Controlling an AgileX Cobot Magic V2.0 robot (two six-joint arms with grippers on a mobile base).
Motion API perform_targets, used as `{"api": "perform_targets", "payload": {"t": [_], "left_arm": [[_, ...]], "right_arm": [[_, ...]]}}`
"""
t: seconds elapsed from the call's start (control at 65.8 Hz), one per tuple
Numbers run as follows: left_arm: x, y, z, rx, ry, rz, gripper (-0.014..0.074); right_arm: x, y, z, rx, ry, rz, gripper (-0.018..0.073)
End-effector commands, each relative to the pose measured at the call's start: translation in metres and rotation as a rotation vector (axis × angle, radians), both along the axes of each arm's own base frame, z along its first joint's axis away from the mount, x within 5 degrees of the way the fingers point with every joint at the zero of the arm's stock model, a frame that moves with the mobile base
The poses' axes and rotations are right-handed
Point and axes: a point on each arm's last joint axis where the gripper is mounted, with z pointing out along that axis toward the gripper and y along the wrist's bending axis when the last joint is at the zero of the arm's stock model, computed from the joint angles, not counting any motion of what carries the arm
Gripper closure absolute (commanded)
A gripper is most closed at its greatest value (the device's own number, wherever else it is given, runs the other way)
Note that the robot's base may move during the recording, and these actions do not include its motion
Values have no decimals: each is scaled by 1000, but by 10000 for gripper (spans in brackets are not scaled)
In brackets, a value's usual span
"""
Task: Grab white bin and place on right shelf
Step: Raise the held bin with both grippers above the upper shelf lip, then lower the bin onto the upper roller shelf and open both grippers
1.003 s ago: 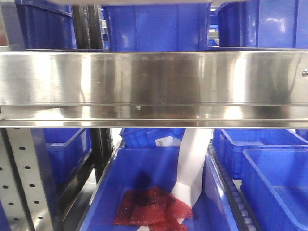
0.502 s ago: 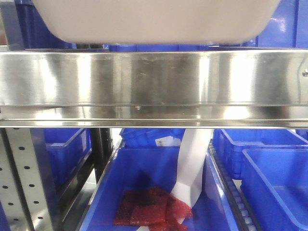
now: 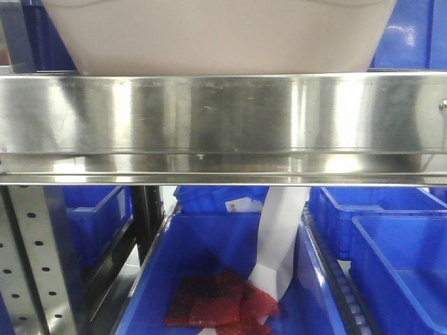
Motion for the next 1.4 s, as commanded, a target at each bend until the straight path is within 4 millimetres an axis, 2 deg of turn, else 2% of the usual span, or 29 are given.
{"api": "perform_targets", "payload": {"t": [0.0,0.106,0.213,0.319,0.593,0.943,1.216,1.384], "left_arm": [[-17,-14,29,-125,-66,-108,360],[-17,-13,29,-124,-66,-102,288],[-17,-13,29,-124,-66,-100,168],[-17,-13,29,-123,-66,-100,108],[-10,-8,24,-46,-75,-15,106],[-1,0,20,25,-94,106,106],[2,3,20,32,-102,155,111],[3,4,20,34,-104,163,196]], "right_arm": [[-18,15,34,158,-97,144,143],[-17,14,34,156,-99,130,127],[-16,14,33,148,-100,122,38],[-14,12,32,137,-102,90,-24],[-2,4,31,113,-118,-64,-24],[9,-23,30,69,-138,-283,-24],[9,-29,29,55,-137,-299,-20],[9,-28,27,30,-133,-288,1]]}}
